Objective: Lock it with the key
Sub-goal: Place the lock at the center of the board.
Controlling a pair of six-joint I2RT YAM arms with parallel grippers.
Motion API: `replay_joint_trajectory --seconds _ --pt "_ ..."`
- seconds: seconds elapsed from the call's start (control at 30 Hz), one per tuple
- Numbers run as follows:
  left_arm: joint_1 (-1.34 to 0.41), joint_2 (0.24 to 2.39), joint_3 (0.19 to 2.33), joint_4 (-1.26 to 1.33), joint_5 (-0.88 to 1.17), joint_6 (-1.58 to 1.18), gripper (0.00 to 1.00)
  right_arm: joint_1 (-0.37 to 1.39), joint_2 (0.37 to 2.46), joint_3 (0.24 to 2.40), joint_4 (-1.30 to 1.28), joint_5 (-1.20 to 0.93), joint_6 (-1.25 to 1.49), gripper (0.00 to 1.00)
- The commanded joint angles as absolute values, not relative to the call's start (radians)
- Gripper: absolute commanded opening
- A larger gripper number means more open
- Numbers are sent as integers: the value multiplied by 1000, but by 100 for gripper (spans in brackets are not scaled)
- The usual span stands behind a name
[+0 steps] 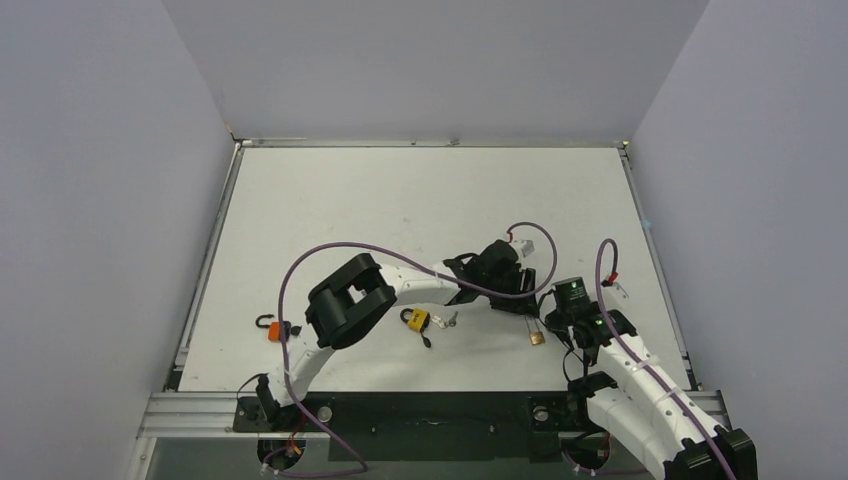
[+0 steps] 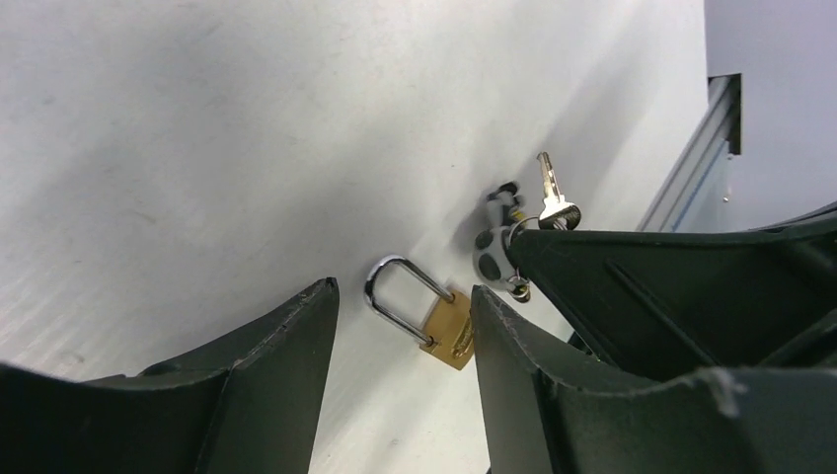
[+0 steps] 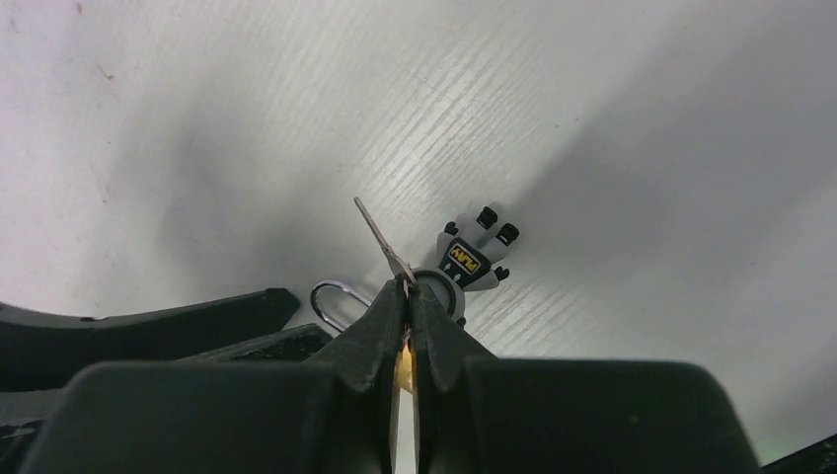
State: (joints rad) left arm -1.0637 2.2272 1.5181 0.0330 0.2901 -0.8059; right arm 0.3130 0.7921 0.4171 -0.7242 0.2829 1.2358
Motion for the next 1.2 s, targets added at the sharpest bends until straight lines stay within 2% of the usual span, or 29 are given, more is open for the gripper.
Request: replay_joint_trajectory --seconds 0.0,0.17,0.2,0.6,0.73,0.87,1.17 --pt "-1064 2167 1555 -72 195 -734 50 302 796 389 -738 294 1233 0" --pt "-1041 2097 1537 -82 165 -714 52 302 794 394 -735 283 1223 0" --pt "-1032 2084 1524 -79 163 -713 53 303 793 397 -738 283 1222 3" --pt "-915 1819 1381 -57 196 -696 56 301 765 444 -740 250 1190 53" --pt "-875 1742 1333 -62 199 -689 57 304 757 479 -754 238 1169 75" --pt "-846 1668 1293 -70 196 -686 58 302 744 528 -788 243 1147 83" --pt "-753 1488 1191 -99 202 -695 59 305 764 648 -799 265 1032 85"
